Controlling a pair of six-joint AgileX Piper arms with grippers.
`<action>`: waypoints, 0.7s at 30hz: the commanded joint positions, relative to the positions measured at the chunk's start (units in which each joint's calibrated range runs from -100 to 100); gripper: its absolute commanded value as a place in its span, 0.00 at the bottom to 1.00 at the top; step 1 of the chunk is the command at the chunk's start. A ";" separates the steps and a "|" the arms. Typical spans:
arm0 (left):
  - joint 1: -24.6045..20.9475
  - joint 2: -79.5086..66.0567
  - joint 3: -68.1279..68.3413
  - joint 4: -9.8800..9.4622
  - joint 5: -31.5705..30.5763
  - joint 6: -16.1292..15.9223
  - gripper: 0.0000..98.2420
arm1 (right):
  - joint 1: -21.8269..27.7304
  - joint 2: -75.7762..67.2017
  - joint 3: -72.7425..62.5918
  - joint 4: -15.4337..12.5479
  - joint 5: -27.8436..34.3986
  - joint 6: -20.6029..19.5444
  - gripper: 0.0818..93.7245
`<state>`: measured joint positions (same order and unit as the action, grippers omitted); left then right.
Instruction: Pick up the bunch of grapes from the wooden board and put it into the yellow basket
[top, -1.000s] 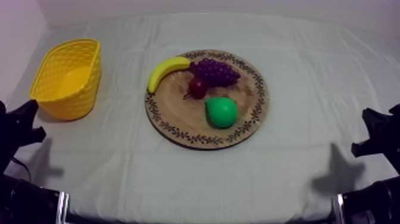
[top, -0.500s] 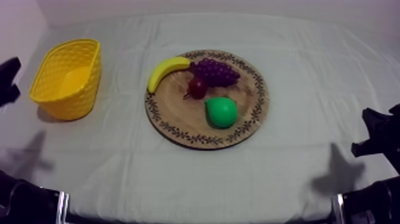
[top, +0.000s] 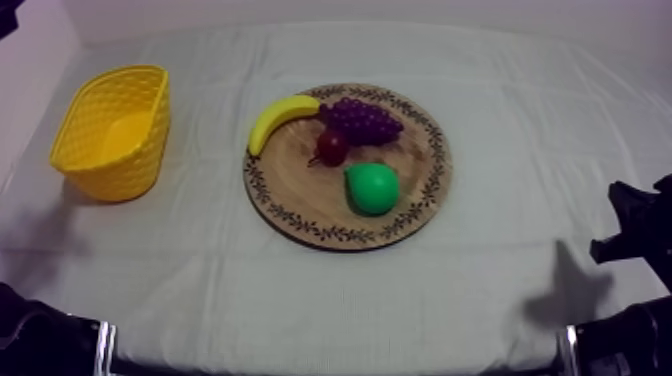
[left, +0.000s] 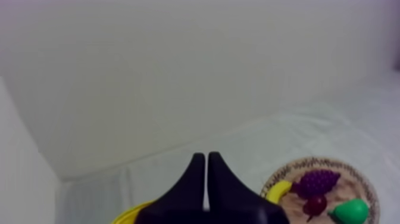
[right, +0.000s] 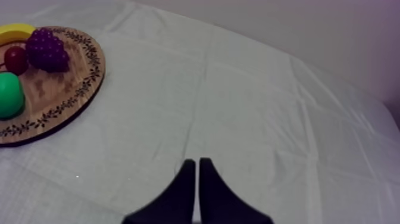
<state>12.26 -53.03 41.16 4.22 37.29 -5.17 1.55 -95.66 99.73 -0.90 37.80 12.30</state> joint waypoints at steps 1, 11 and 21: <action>2.10 5.67 -7.55 0.06 4.05 -2.86 0.00 | -0.02 -0.01 0.04 0.00 0.02 0.03 0.00; 8.57 16.35 -18.76 2.39 14.24 -10.57 0.00 | -0.02 -0.01 0.04 0.00 0.02 0.04 0.00; 12.55 25.08 -29.01 4.43 24.16 -14.89 0.00 | -0.02 -0.01 0.04 0.00 0.02 0.03 0.00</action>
<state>24.75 -29.12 12.85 8.29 60.73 -19.60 1.55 -95.66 99.73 -0.90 37.80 12.33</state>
